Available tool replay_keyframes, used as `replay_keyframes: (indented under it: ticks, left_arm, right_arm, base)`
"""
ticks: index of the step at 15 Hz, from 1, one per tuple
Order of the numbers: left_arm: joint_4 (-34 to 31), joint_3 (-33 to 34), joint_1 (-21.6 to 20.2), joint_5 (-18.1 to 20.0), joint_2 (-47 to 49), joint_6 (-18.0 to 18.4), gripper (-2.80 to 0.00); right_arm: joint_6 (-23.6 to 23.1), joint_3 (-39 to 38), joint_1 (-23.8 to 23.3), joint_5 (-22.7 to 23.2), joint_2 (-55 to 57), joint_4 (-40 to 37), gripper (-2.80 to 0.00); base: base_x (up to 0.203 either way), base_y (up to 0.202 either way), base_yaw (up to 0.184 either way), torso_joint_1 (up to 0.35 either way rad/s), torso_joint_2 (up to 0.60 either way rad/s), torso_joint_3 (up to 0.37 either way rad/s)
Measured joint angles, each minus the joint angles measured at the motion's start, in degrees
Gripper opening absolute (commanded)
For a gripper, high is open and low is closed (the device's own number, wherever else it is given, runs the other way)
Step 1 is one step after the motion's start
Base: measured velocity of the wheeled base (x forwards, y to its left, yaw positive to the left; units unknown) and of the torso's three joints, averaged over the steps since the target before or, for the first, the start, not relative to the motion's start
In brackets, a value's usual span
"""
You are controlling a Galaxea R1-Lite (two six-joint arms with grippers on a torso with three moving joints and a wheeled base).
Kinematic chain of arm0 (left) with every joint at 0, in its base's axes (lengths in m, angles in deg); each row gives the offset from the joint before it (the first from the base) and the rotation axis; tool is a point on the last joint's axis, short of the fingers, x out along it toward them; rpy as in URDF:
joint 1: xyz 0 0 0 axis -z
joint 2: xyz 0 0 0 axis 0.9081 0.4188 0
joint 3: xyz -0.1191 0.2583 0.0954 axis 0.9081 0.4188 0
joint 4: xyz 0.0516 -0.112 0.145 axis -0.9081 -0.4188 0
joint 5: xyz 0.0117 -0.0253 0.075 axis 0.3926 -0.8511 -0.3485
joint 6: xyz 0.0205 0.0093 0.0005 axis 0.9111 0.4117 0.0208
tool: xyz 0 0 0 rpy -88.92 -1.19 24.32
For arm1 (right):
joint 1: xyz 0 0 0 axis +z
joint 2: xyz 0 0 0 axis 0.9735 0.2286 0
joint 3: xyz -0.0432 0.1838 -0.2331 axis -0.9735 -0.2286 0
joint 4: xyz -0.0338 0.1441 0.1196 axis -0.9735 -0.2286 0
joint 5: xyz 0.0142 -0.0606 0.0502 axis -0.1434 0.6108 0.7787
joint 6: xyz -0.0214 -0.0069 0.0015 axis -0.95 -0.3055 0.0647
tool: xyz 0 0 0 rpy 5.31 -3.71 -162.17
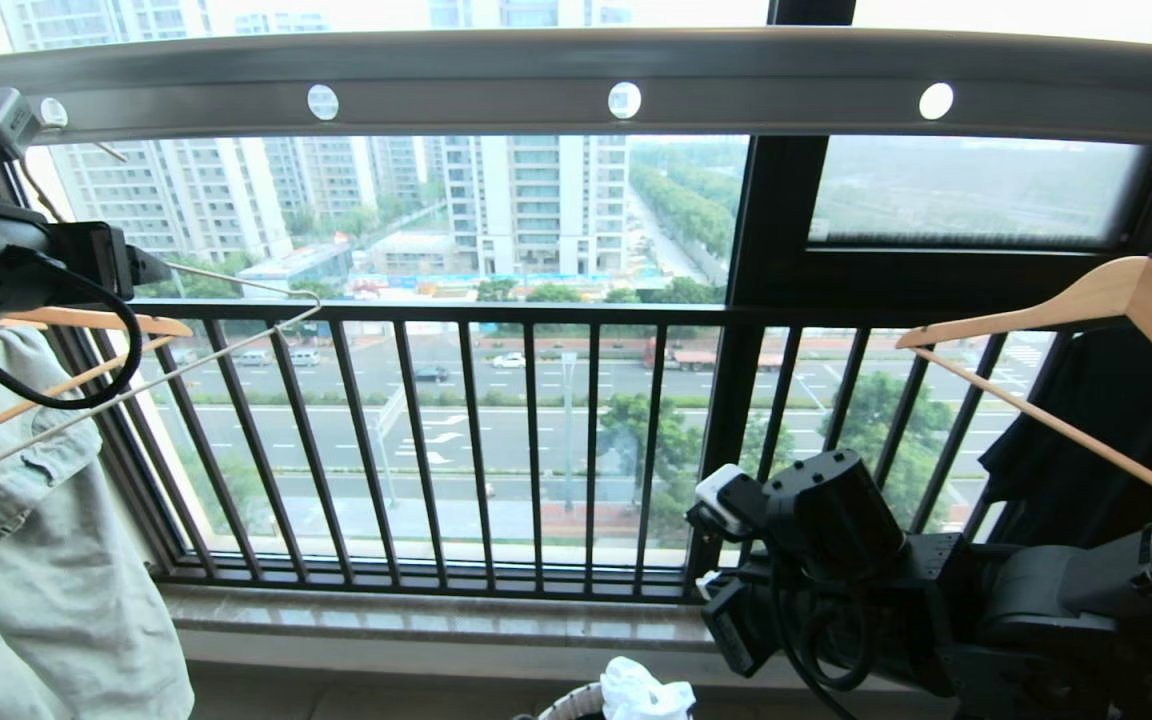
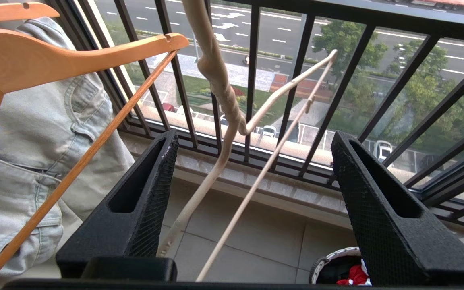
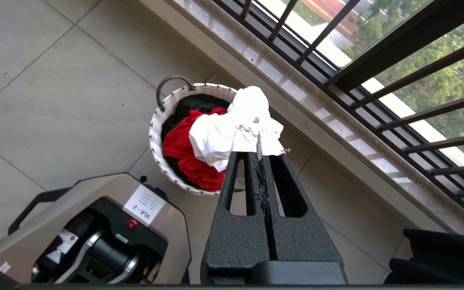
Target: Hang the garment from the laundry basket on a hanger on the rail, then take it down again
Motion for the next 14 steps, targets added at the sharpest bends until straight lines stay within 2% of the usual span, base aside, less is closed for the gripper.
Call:
replay_keyframes:
  ticks: [3, 8, 9, 12, 14]
  left_arm:
    - [-5.33, 0.34, 1.20, -0.15, -5.11, 0.11, 0.00]
    - [-6.23, 0.78, 2.79, -0.14, -12.53, 0.09, 0.00]
    - [-6.37, 1.12, 3.27, -0.09, -14.23, 0.09, -2.80]
    - [-8.90, 1.82, 6.82, 0.21, -18.46, 0.06, -2.80]
    - [-11.89, 1.49, 11.08, 0.77, -19.64, -0.18, -2.80]
  right_arm:
    - [0.00, 0.00, 0.04, 0.00, -0.05, 0.02, -2.80]
    - [-0.09, -0.11, -0.01, 0.00, -0.07, 0.00, -2.80]
    - [-0.09, -0.13, -0.01, 0.00, -0.09, 0.02, -2.80]
    - [-0.17, -0.24, 0.04, -0.06, -0.13, 0.02, -2.80]
    - [-0.17, -0.24, 0.04, -0.12, -0.42, 0.04, -2.80]
  base:
    - [0.000, 0.000, 0.000, 0.000, 0.00, 0.000]
    - [0.000, 0.000, 0.000, 0.000, 0.00, 0.000]
    - [0.000, 0.000, 0.000, 0.000, 0.00, 0.000]
    - [0.000, 0.000, 0.000, 0.000, 0.00, 0.000]
    - [0.000, 0.000, 0.000, 0.000, 0.00, 0.000]
